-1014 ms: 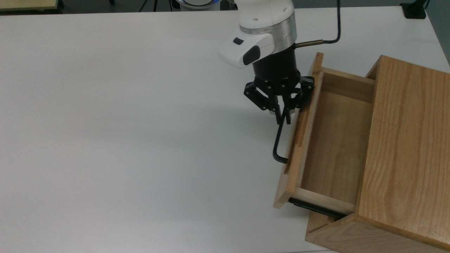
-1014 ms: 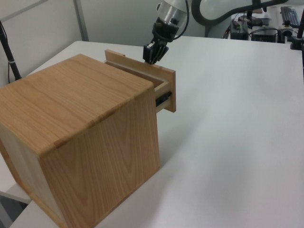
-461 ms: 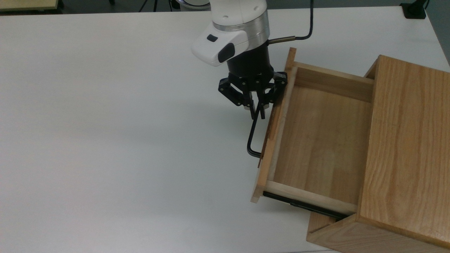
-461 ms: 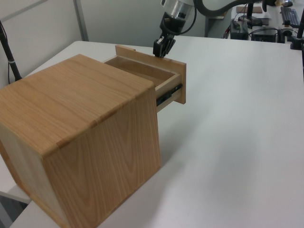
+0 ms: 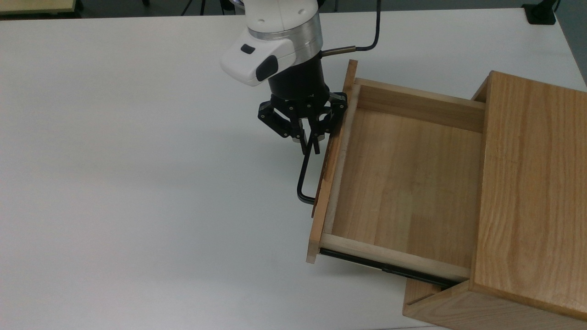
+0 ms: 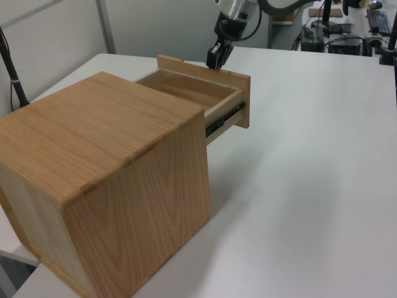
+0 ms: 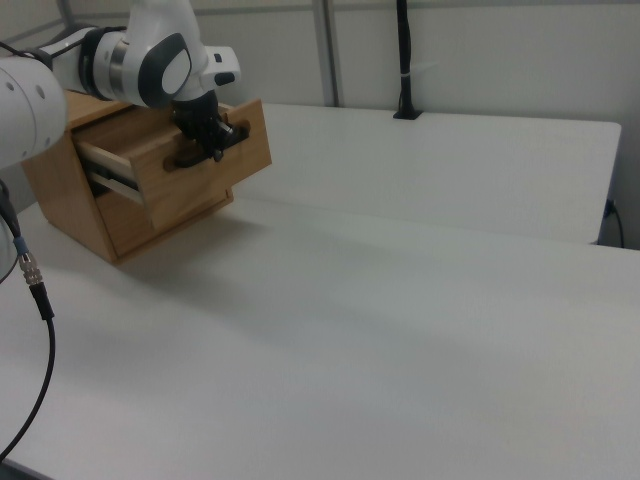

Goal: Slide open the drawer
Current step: 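Pull the handle outward, sliding the drawer out of the cabinet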

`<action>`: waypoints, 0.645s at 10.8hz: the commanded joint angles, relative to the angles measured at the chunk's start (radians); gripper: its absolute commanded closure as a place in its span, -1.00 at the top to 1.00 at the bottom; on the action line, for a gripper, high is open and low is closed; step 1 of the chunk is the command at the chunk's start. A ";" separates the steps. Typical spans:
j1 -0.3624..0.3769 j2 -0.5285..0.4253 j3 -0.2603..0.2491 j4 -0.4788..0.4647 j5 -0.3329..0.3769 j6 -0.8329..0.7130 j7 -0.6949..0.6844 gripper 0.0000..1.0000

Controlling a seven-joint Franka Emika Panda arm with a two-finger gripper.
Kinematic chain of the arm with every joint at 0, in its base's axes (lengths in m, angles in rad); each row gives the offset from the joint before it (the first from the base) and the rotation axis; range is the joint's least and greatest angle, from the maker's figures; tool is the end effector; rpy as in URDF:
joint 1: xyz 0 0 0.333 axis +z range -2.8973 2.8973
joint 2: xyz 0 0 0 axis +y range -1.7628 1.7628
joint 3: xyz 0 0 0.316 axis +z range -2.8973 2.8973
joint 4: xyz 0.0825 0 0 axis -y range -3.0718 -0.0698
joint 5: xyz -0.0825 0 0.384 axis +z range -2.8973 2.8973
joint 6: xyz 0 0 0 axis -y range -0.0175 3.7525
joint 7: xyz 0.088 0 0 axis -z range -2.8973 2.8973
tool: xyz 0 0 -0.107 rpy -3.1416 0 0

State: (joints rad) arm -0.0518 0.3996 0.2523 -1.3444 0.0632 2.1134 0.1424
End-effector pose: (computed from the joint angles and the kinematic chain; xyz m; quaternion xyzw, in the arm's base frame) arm 0.7013 0.1104 0.5466 -0.9790 0.0010 -0.1735 0.1067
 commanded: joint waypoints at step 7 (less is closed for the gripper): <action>-0.049 -0.063 -0.005 -0.047 0.021 -0.121 -0.106 1.00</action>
State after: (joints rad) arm -0.0973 0.3938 0.2517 -1.3653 0.0662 2.0570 0.0283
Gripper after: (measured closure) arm 0.233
